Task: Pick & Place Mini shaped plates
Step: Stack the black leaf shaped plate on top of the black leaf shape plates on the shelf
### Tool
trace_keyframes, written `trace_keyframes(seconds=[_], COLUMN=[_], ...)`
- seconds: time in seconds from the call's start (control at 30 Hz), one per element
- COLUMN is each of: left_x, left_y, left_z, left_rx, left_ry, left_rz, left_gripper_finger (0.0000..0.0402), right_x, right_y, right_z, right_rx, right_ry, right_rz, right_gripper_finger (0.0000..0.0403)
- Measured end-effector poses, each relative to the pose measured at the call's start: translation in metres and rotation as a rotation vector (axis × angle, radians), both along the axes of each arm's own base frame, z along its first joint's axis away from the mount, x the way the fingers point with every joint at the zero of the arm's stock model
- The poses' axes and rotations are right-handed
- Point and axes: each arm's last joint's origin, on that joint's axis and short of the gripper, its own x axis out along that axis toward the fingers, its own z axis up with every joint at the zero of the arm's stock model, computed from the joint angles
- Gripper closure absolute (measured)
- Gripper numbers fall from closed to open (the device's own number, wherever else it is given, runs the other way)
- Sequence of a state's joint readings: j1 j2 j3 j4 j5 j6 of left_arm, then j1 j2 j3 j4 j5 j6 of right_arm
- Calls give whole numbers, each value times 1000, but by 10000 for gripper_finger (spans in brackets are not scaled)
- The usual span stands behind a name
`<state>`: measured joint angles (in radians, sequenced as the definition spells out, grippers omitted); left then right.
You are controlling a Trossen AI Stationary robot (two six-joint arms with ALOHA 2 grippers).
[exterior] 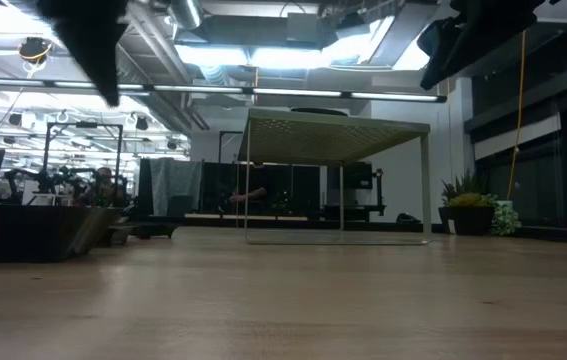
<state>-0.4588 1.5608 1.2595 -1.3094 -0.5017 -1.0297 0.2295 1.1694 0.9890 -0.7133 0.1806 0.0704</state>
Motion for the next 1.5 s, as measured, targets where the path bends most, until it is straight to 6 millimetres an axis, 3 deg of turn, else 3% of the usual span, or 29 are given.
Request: trace_keyframes(seconds=[0.3, 0.87, 1.13, 1.5], left_x=[-20, -25, -27, -34], left_y=[5, 7, 12, 41], left_z=[-39, -73, -76, -95], left_rx=[57, 35, 38, 70], left_ry=[81, 113, 184, 278], left_rz=[95, -32, -92, -25], left_gripper_finger=[308, 311, 311, 311], right_x=[1, 5, 6, 7], right_y=[0, 1, 1, 2], right_z=[1, 4, 5, 6], right_rx=[9, 32, 37, 48], right_ry=[-14, -66, -77, -94], right_rz=[-9, -21, -23, -31], right_gripper_finger=[191, 191, 191, 191])
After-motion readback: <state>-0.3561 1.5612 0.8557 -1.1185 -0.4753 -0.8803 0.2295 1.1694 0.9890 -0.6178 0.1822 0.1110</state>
